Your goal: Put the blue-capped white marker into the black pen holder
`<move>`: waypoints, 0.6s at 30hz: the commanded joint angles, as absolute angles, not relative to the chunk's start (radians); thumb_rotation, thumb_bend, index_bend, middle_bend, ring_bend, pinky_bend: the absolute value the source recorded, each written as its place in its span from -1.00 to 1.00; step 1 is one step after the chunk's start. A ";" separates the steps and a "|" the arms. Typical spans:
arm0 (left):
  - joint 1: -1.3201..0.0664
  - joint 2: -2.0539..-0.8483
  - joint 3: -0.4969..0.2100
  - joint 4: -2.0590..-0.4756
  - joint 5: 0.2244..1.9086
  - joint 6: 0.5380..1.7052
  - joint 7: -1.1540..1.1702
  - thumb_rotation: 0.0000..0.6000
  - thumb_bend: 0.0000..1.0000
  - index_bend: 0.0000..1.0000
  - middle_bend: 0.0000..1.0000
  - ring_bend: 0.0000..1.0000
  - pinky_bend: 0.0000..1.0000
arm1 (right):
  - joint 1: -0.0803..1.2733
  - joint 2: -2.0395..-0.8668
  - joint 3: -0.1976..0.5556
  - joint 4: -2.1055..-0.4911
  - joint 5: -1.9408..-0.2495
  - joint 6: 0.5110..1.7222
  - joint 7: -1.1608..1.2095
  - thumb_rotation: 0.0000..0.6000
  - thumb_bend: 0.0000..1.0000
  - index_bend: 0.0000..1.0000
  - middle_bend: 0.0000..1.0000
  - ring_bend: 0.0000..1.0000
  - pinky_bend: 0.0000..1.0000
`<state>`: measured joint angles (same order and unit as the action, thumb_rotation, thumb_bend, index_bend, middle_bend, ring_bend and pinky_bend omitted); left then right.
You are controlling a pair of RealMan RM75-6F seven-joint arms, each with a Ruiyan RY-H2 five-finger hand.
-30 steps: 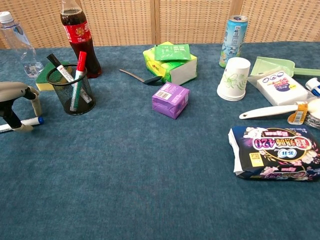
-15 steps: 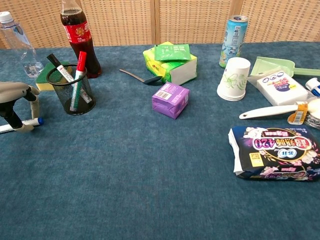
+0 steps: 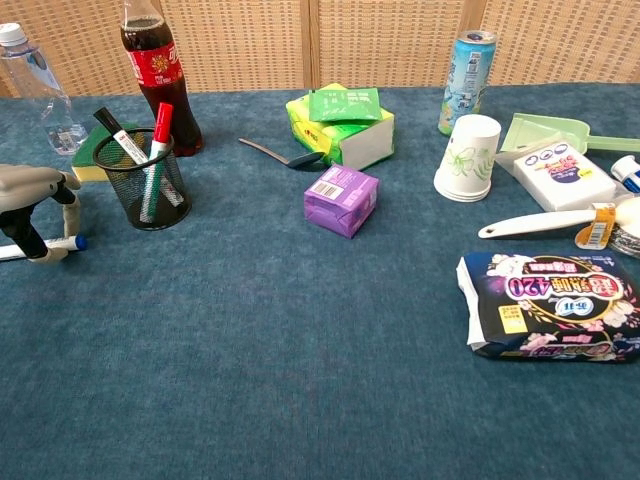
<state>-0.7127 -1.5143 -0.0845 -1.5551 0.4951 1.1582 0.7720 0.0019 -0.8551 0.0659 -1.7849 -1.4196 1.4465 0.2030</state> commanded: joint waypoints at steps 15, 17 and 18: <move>-0.645 -1.363 -0.093 -1.784 0.751 1.222 0.625 1.00 -0.13 0.06 -1.00 -1.00 -1.00 | 0.001 -0.855 0.065 -1.787 -1.419 1.448 0.202 1.00 -1.00 -0.87 -1.00 -1.00 -1.00; -0.636 -1.344 -0.093 -1.811 0.781 1.228 0.605 1.00 -0.13 0.06 -1.00 -1.00 -1.00 | 0.002 -0.855 0.065 -1.786 -1.418 1.448 0.201 1.00 -1.00 -0.87 -1.00 -1.00 -1.00; -0.632 -1.333 -0.093 -1.824 0.795 1.231 0.597 1.00 -0.13 0.06 -1.00 -1.00 -1.00 | 0.002 -0.855 0.065 -1.786 -1.418 1.448 0.201 1.00 -1.00 -0.87 -1.00 -1.00 -1.00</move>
